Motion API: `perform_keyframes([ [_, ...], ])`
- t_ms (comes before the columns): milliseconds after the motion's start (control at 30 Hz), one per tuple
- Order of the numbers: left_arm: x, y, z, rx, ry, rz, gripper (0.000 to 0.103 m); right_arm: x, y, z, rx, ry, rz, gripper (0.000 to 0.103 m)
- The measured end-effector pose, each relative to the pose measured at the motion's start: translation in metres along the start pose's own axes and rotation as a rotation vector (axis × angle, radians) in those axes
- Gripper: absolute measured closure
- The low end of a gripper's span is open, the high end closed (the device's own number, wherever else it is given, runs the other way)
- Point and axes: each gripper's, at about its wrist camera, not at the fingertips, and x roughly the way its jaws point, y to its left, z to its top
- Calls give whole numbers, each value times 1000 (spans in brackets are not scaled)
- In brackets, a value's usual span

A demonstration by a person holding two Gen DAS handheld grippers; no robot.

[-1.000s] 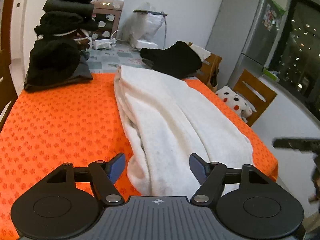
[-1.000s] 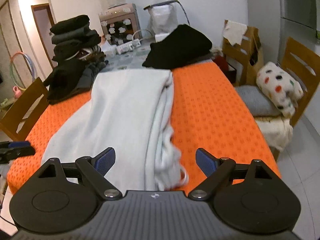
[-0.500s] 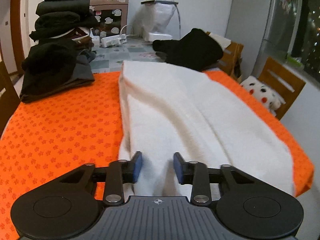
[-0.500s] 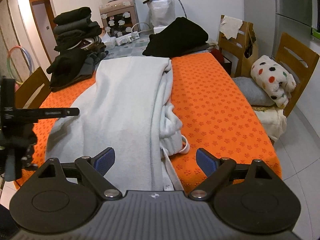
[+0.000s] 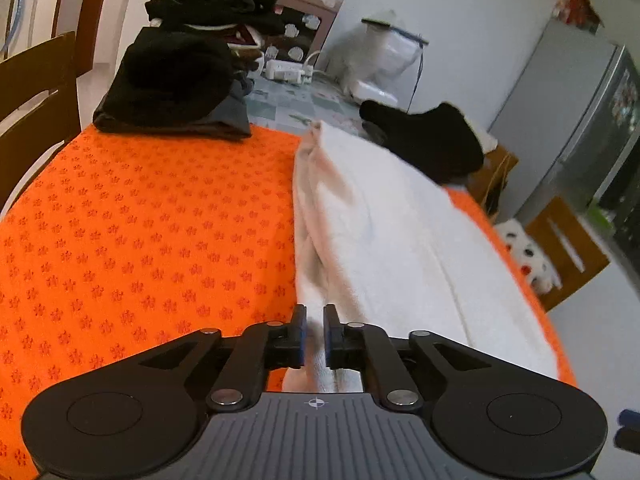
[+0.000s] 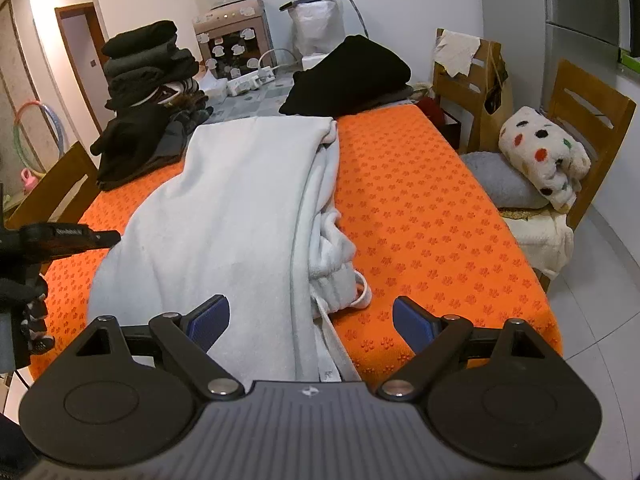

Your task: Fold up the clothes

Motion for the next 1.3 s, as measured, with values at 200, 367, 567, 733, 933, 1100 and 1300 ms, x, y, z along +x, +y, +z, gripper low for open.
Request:
perform_keyframes([
  [200, -20, -3, -12, 65, -29, -74, 58, 6, -1, -9, 8, 10, 23, 11],
  [367, -35, -2, -35, 119, 10, -138, 49, 21, 0, -21, 21, 35, 75, 11],
  [567, -32, 9, -58, 109, 90, -190, 39, 43, 4, -28, 20, 47, 154, 13],
  [733, -28, 16, -73, 101, 148, -239, 39, 65, 7, -27, 4, 72, 174, 15],
  [933, -12, 20, -69, 62, 170, -332, 31, 91, 3, -22, 16, 82, 195, 18],
  [1100, -7, 23, -72, 27, 164, -358, 30, 97, -3, -19, 80, 109, 301, 34],
  [1300, -6, 30, -83, -22, 192, -397, 30, 105, -11, -30, 44, 145, 315, 34],
])
